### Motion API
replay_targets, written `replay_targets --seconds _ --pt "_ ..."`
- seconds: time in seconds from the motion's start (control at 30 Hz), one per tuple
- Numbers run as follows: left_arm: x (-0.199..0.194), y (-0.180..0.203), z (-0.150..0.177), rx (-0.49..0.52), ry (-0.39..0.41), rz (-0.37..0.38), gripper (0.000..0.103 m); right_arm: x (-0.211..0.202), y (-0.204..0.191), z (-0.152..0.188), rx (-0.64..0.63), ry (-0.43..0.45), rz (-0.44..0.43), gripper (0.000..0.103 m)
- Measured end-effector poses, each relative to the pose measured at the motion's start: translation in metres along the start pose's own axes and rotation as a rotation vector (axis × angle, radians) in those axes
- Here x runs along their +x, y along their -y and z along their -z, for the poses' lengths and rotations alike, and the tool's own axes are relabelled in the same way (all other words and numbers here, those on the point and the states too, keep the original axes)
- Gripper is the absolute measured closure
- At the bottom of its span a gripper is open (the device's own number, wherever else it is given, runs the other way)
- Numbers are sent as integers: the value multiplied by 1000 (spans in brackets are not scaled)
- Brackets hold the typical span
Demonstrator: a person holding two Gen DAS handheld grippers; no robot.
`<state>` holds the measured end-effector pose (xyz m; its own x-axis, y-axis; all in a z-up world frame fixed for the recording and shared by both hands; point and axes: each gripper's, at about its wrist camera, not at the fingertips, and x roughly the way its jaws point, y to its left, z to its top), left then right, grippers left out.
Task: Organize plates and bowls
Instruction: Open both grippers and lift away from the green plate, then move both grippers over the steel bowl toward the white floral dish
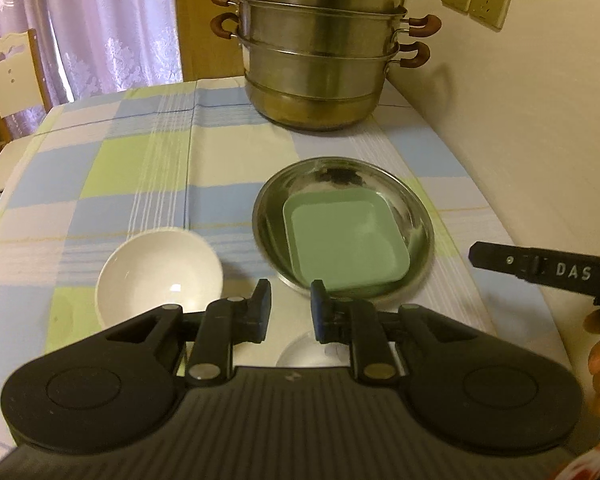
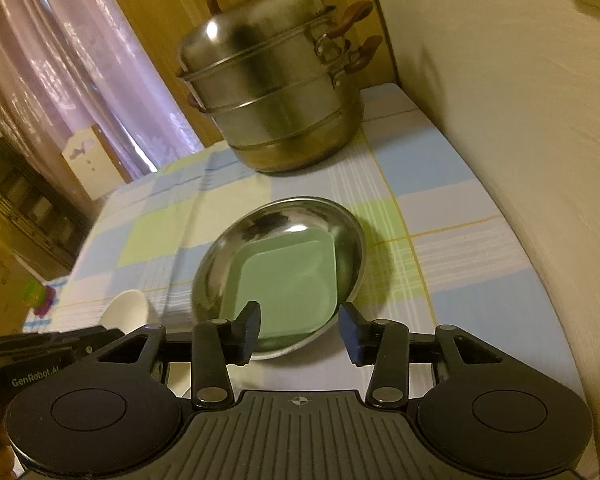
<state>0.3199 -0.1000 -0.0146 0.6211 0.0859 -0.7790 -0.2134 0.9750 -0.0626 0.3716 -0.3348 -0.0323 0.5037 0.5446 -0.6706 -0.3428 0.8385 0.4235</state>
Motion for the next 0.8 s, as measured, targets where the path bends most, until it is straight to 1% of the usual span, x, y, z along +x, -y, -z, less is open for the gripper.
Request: replay_targets --seconds 0.13,0.37,0.6,0.8 --pt "-17 -1 15 -13 -7 0 80 -19 -2 13 5 -6 -23 57" --pt "-39 -2 39 -30 -19 4 80 -43 -6 36 -10 -30 -59 54" --pt "-57 -5 60 -50 -22 6 79 -57 -8 55 -16 -44 -76 52" --pt "-66 -6 75 -44 -34 12 79 -64 -12 70 -2 -66 -79 51"
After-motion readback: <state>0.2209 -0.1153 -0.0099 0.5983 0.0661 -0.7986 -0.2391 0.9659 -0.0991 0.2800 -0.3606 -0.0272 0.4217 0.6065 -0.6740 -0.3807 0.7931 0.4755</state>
